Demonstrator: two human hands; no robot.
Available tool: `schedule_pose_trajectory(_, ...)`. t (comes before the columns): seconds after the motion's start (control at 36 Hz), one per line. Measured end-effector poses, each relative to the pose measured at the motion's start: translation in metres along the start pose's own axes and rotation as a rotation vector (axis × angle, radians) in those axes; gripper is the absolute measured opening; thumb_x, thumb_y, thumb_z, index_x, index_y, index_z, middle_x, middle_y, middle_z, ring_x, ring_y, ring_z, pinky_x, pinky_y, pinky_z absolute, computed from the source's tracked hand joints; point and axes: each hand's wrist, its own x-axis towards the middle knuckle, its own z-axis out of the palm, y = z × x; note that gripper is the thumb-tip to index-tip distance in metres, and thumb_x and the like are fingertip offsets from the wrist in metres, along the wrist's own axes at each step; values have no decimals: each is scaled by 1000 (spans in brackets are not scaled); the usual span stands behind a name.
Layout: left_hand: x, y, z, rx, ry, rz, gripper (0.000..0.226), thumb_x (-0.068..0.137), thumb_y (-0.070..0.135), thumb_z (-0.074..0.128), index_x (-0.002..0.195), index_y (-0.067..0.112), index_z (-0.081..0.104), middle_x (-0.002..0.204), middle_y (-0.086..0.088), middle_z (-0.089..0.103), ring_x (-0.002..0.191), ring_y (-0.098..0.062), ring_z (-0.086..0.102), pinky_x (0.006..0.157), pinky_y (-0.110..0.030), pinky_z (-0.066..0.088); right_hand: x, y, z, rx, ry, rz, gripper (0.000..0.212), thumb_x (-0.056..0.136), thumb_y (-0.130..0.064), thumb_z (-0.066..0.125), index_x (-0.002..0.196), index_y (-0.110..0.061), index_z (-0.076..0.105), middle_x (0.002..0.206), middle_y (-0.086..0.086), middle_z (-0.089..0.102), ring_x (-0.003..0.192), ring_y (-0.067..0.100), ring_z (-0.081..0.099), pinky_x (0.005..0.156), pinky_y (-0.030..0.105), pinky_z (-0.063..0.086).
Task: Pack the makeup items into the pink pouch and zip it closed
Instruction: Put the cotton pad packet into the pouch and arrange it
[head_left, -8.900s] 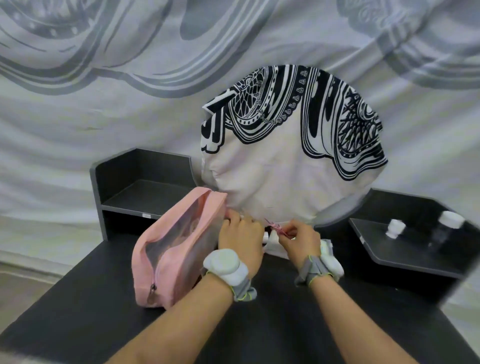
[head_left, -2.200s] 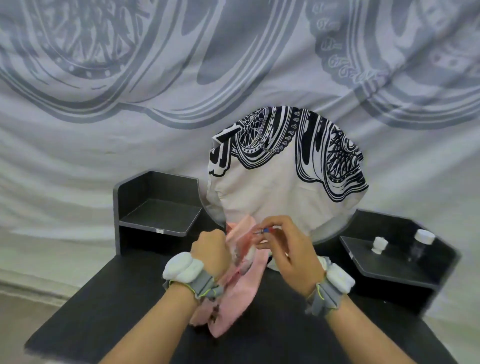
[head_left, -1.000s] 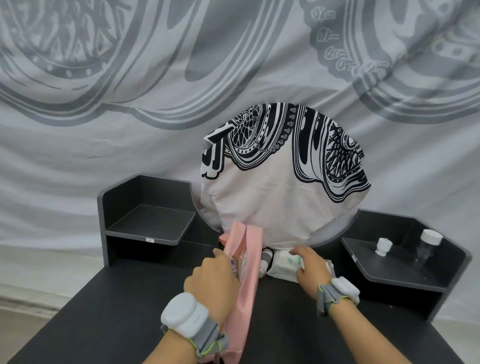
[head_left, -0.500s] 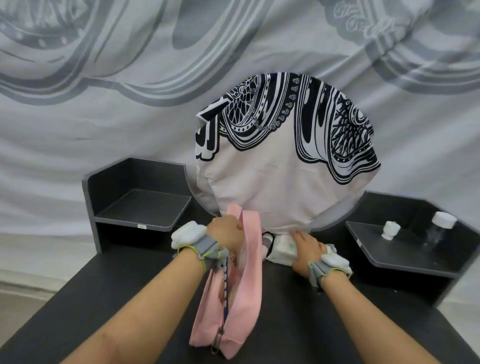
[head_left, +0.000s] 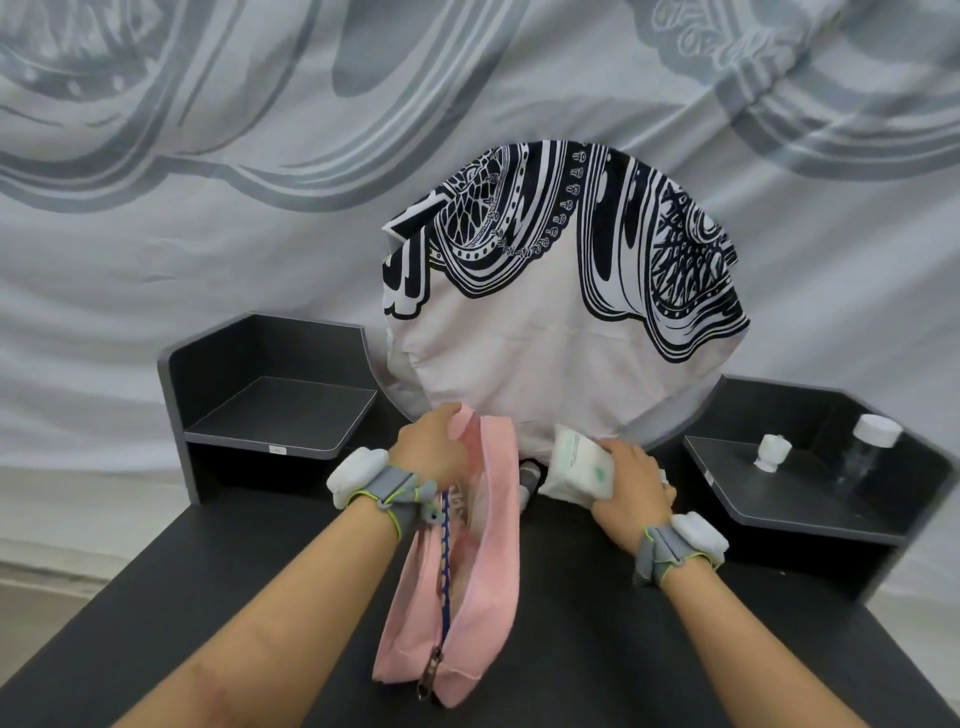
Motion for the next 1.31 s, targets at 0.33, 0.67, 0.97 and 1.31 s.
schedule_pose_trajectory(0.33, -27, 13, 7, -272, 241, 1, 55, 74, 44, 45, 119, 17, 59, 118, -15, 64, 110, -37, 58, 94, -38, 47, -45, -63, -77, 1002, 68, -226, 62, 68, -8, 76, 123, -21, 50, 119, 6, 62, 113, 21, 59, 97, 34, 48)
schedule_pose_trajectory(0.67, -42, 16, 18, -305, 509, 93, 44, 87, 12, 46, 125, 29, 60, 96, -15, 69, 88, -38, 61, 69, -35, 49, -84, -107, -94, 1180, 1, -99, 23, 88, -10, 59, 110, -7, 59, 95, 11, 69, 85, 22, 63, 71, 29, 51)
schedule_pose_trajectory(0.97, -50, 11, 19, -473, 565, 61, 39, 93, 37, 47, 131, 39, 53, 96, -10, 69, 91, -35, 62, 75, -36, 50, -94, -126, -82, 1077, -170, 2, 16, 90, -20, 57, 92, -8, 68, 98, 19, 72, 94, 36, 69, 87, 52, 55)
schedule_pose_trajectory(1.31, -43, -8, 19, -561, 470, 93, 37, 92, 26, 48, 124, 40, 60, 97, -3, 72, 94, -27, 65, 83, -35, 54, -84, -128, -40, 564, -75, -104, 37, 87, -32, 59, 118, -11, 54, 112, 9, 67, 104, 27, 62, 93, 39, 49)
